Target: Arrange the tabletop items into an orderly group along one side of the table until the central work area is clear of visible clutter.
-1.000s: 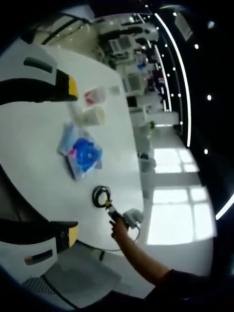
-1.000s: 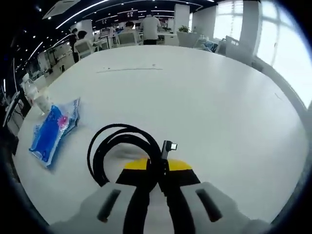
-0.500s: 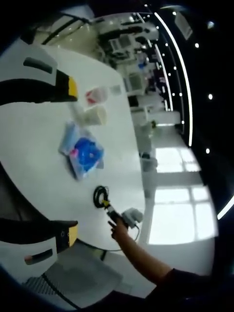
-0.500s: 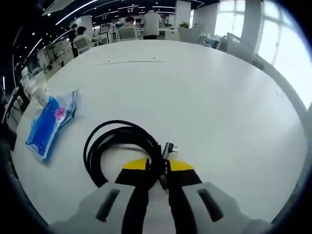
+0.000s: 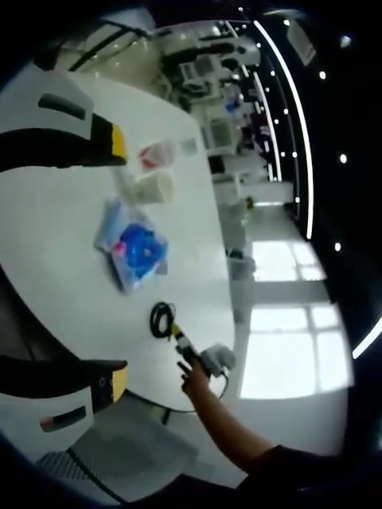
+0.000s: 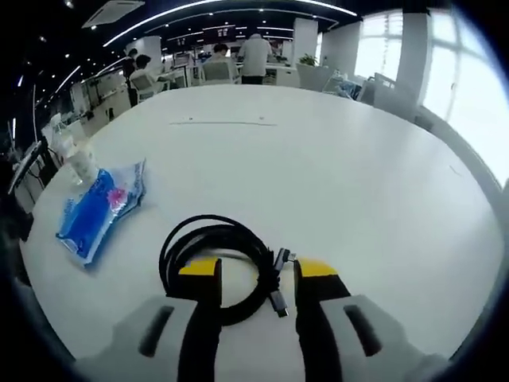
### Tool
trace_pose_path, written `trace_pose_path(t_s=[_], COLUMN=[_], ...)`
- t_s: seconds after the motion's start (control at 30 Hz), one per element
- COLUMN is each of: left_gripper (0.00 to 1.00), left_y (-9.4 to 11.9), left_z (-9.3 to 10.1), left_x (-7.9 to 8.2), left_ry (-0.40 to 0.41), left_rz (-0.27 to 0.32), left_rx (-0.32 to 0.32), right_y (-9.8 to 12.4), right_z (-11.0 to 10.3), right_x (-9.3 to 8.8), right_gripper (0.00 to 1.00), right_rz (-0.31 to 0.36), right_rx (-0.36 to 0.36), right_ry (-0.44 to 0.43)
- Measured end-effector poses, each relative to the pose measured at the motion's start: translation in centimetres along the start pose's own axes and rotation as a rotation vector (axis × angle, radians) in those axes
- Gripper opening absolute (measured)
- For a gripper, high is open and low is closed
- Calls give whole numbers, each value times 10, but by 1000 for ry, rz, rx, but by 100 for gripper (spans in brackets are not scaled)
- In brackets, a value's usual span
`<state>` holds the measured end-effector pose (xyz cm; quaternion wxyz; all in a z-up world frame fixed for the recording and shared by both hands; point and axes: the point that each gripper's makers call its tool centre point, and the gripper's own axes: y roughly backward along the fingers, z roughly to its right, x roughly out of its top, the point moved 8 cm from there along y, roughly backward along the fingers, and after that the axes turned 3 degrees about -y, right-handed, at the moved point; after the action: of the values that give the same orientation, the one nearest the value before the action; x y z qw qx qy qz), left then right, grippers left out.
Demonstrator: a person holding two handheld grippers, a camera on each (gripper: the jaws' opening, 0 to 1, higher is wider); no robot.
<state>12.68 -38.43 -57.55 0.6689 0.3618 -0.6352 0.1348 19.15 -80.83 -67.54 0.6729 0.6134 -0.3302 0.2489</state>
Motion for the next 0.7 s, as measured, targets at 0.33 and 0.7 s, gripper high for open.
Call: trace_pose_path(t_s=[0.33,0.7], left_gripper=[100,100], left_y=[1,0], left_z=[1,2], left_x=[1,2], left_ry=[4,10], left_rz=[10,19], left_rx=[0,-7], right_y=[14,27], right_z=[-25,-63], right_x=[-4,5], right_gripper=[57,70], right_rz=[28,81], right_rx=[65,153], right_ry=[29,28])
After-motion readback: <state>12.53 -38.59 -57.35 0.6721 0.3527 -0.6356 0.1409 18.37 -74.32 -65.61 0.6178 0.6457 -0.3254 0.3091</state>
